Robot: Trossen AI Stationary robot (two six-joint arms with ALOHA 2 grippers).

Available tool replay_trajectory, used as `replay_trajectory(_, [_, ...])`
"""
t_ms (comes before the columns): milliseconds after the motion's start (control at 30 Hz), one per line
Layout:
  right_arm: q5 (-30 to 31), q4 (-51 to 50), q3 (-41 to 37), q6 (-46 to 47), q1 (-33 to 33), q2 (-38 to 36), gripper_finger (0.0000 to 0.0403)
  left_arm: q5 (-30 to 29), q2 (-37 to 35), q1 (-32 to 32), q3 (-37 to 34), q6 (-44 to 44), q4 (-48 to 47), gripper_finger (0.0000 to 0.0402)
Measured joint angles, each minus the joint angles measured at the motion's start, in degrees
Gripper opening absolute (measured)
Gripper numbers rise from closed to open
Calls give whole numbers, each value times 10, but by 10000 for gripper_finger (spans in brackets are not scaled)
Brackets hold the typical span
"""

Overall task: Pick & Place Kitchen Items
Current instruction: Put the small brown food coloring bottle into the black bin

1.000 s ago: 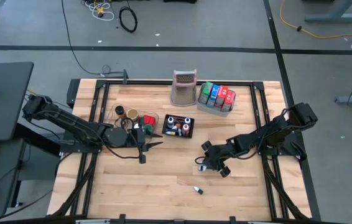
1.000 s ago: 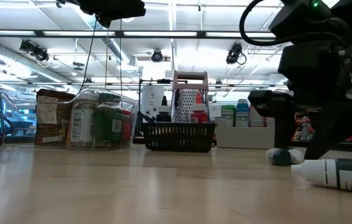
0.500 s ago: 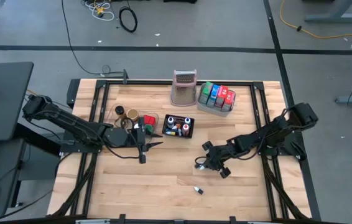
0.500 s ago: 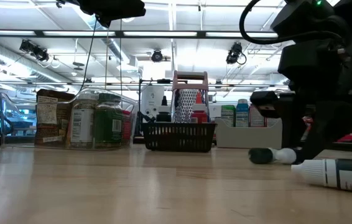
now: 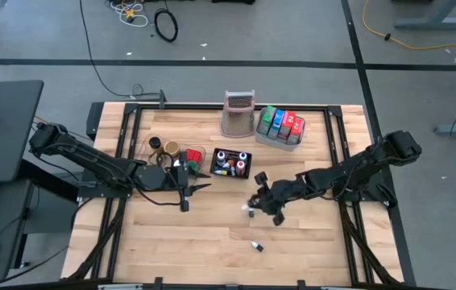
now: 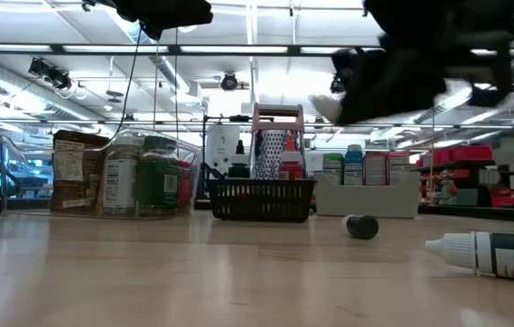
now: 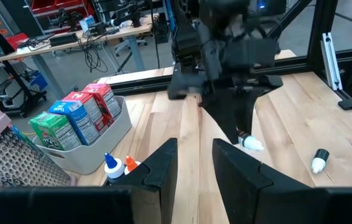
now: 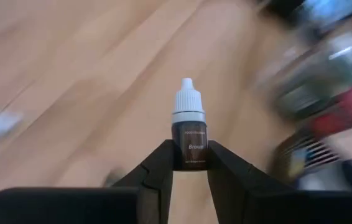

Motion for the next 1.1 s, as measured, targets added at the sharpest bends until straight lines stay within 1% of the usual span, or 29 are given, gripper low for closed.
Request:
replay_trajectory(133, [50, 110, 1, 7, -23, 8, 91, 0, 0, 0, 0, -6, 0, 110])
replay_trajectory(233, [99, 127, 1, 54, -51, 14, 91, 0, 0, 0, 0, -14, -2, 110])
replay_trajectory(300, [126, 108, 1, 86, -74, 15, 91, 0, 0, 0, 0, -14, -2, 110])
replay_trajectory(333, [129, 98, 1, 98, -86, 15, 91, 0, 0, 0, 0, -14, -2, 110])
replay_trajectory(400, [117, 79, 1, 102, -107, 18, 91, 0, 0, 0, 0, -14, -2, 110])
replay_trajectory(467, [87, 55, 0, 98, -121, 21, 91, 0, 0, 0, 0, -14, -2, 110])
replay_trajectory(567, [48, 56, -1, 84, -137, 34, 91, 0, 0, 0, 0, -14, -2, 110])
replay_trajectory(667, [40, 71, -1, 85, -147, 57, 91, 0, 0, 0, 0, -14, -2, 110])
replay_trajectory(800, [44, 109, -1, 85, -150, 92, 92, -1, 0, 0, 0, -14, 1, 110])
replay_trajectory(867, [69, 128, -1, 79, -149, 105, 97, -2, 0, 0, 0, -14, 2, 110])
replay_trajectory(967, [113, 150, -1, 106, -151, 113, 113, -2, 0, 0, 0, -14, 2, 110])
replay_trajectory(1100, [115, 152, -1, 164, -151, 113, 137, -2, 0, 0, 0, -14, 2, 110])
